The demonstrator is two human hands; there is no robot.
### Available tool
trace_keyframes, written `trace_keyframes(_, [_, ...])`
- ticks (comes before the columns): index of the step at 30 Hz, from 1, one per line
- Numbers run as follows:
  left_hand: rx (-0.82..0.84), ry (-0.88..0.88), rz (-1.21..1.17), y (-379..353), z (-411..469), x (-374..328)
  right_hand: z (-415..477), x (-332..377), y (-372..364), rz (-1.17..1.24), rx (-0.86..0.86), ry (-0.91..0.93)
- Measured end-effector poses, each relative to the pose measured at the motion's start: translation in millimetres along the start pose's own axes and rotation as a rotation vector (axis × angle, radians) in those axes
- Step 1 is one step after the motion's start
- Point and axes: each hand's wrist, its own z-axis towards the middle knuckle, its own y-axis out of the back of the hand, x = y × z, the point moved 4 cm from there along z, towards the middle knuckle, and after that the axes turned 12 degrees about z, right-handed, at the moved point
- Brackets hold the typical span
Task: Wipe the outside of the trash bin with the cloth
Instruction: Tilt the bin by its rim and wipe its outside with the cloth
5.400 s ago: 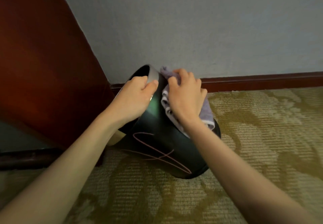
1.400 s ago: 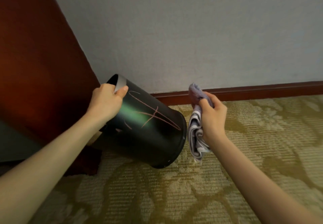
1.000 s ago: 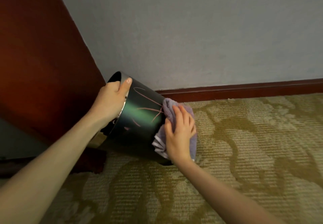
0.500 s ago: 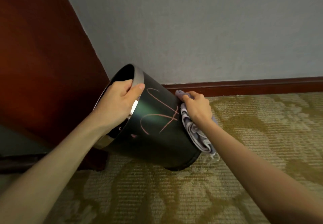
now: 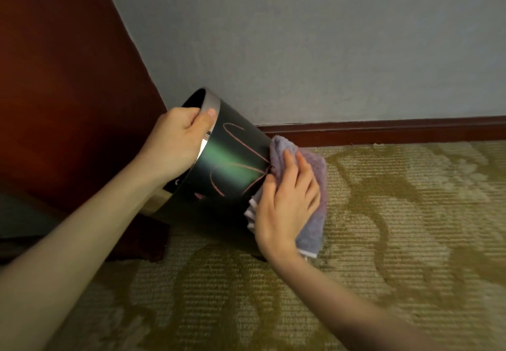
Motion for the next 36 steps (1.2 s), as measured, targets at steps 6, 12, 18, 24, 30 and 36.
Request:
trace_keyframes(6, [0.046,0.01,-0.079,-4,-2,2,1,-1,5,0.036,0.036,0.142])
trace_keyframes(12, [0.095,0.017,-0.15,-5,-10,1,45,0,7,0.204,0.112,0.039])
trace_keyframes(18, [0.103,-0.04,-0.111,-11,-17,-11,95,-14,1,0.193,0.362,-0.247])
trace_keyframes(24, [0.073,-0.039,-0.074,-15,-7,-15,92,-17,2,0.22,0.284,-0.295])
trace_keyframes(30, [0.073,0.016,-0.078,-9,4,-4,59,2,5,0.258,0.104,-0.171])
trace_keyframes(36, [0.01,0.077,-0.069,-7,10,7,14,22,-5,0.089,0.013,-0.011])
